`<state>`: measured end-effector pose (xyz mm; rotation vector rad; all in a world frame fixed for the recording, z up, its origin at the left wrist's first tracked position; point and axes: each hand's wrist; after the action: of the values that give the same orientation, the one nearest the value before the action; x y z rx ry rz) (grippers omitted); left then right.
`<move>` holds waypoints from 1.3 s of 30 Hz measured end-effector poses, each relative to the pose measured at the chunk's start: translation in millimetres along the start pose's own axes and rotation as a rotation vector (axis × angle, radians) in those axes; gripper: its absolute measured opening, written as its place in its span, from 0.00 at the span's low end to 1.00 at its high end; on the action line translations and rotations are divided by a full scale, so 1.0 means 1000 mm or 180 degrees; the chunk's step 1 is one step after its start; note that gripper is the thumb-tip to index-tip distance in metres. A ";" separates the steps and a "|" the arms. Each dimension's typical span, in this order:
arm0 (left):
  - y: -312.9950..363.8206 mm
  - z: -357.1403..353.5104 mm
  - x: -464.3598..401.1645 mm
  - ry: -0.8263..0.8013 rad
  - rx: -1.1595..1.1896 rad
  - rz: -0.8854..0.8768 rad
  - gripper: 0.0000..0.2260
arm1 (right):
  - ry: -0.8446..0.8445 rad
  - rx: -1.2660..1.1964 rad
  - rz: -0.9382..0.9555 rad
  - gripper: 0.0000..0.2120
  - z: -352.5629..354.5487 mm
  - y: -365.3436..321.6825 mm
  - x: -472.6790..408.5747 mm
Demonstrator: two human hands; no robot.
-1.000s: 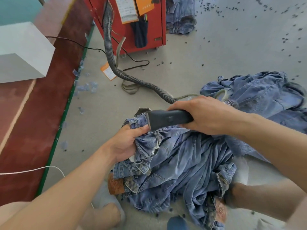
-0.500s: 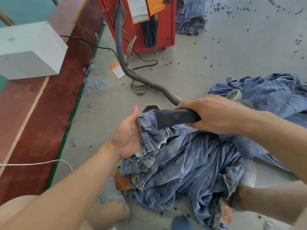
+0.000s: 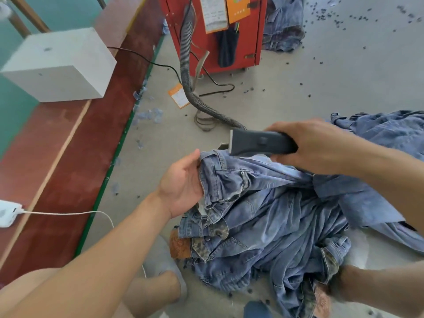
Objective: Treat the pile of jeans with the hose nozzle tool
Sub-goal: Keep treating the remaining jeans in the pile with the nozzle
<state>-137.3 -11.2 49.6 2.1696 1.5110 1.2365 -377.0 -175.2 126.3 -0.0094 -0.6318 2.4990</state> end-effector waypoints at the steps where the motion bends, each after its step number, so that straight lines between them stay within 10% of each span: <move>1: 0.001 0.001 0.002 0.0024 0.0025 -0.0053 0.26 | -0.0022 0.0071 -0.0070 0.16 0.003 0.002 -0.001; 12: -0.017 0.003 0.019 0.0354 0.0397 0.0456 0.35 | -0.0194 -0.0070 0.0327 0.14 -0.018 -0.048 -0.006; 17: -0.052 0.005 0.017 0.1208 -0.0542 0.1301 0.15 | 0.0014 0.0347 -0.0558 0.10 0.000 -0.001 -0.018; 26: -0.054 0.001 0.005 0.1481 0.0572 0.0748 0.15 | 0.0055 0.0225 -0.0931 0.15 -0.063 0.004 -0.029; 31: -0.069 -0.025 -0.007 0.1954 -0.1336 0.1538 0.53 | -0.0046 0.0367 -0.0605 0.13 -0.063 0.001 -0.025; 36: -0.076 -0.015 -0.033 0.2436 -0.1780 0.0989 0.11 | -0.0037 0.0395 -0.0401 0.13 -0.059 0.001 -0.011; 39: -0.068 -0.006 -0.034 0.2549 -0.1645 0.0878 0.09 | -0.0188 0.0433 -0.0448 0.14 -0.053 0.008 -0.003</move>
<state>-191.2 -11.9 -4.5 1.6319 0.9046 2.4587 -371.1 -159.3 75.0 0.1548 -0.4682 2.4073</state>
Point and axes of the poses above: each hand's wrist, its own x-axis away from the middle knuckle, its own z-axis out of the back of the hand, y = z × x, and after that the axes turned 4 degrees about z, right-handed
